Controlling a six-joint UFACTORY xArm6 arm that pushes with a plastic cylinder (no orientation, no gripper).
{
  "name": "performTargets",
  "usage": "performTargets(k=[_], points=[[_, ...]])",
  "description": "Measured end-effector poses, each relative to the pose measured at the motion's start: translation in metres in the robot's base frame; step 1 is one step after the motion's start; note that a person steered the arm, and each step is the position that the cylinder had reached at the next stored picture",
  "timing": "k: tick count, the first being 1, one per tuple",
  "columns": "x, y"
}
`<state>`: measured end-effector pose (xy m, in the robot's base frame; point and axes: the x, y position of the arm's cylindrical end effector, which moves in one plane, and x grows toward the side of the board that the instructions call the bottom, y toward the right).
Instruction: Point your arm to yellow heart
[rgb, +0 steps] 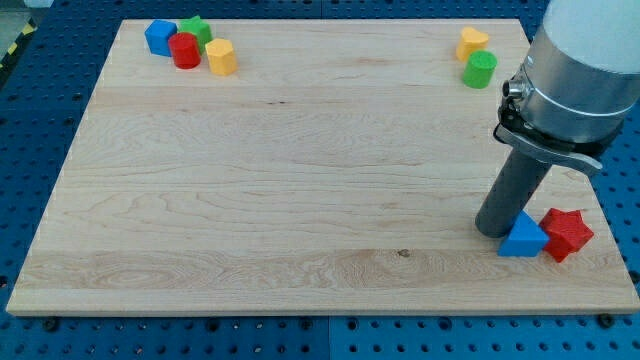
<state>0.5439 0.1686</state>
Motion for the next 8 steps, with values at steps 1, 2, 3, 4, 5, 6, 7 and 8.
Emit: performTargets(k=[1, 2, 3, 4, 5, 6, 7, 8], points=[[-0.015, -0.022], [-0.068, -0.045], [-0.139, -0.065], [-0.211, -0.070], [-0.279, -0.067], [-0.340, -0.054], [-0.352, -0.039], [-0.351, 0.012]])
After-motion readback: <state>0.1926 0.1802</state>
